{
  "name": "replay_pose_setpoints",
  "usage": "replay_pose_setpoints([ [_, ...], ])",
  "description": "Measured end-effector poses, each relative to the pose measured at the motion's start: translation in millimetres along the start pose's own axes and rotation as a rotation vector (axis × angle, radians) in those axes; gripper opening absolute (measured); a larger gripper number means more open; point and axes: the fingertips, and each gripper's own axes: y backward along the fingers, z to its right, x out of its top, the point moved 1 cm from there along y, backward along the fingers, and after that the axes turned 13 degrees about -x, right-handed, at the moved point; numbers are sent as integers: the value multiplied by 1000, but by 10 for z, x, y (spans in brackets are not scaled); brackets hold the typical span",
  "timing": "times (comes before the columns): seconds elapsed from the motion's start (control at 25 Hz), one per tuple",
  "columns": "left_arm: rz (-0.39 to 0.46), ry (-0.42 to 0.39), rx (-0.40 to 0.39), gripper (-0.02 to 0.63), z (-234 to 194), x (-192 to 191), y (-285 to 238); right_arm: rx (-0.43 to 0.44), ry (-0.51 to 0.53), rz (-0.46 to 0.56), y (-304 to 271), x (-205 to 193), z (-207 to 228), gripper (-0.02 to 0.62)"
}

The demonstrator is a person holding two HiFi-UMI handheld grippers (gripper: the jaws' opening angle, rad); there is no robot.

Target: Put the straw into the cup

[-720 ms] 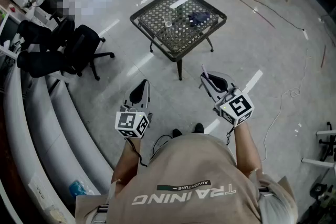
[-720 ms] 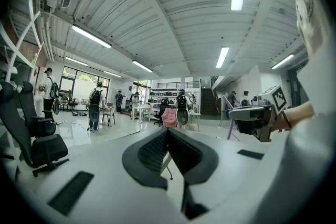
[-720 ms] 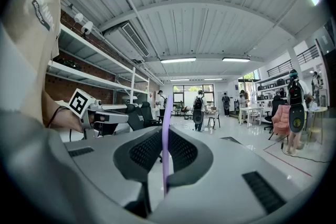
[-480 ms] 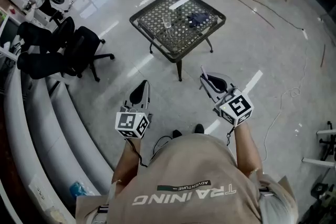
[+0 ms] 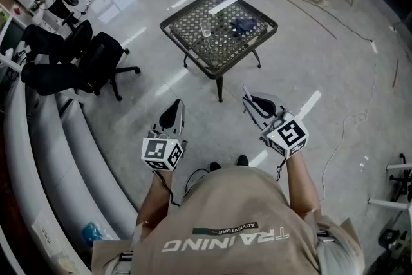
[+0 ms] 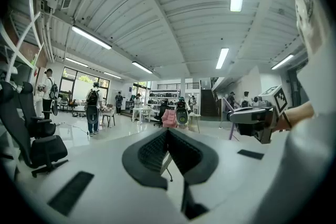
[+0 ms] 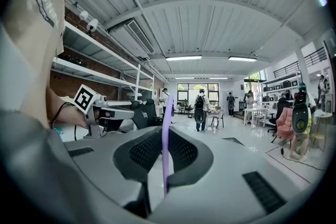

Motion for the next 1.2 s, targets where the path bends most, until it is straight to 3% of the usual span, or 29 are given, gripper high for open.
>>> replay_pose_setpoints([
  [0.44, 9, 3, 2, 15, -113, 31, 72, -37, -70, -17, -71, -49, 18, 43],
  [1.2, -15, 24, -47, 15, -908, -48, -15, -71, -85, -40, -830, -56, -98, 43],
])
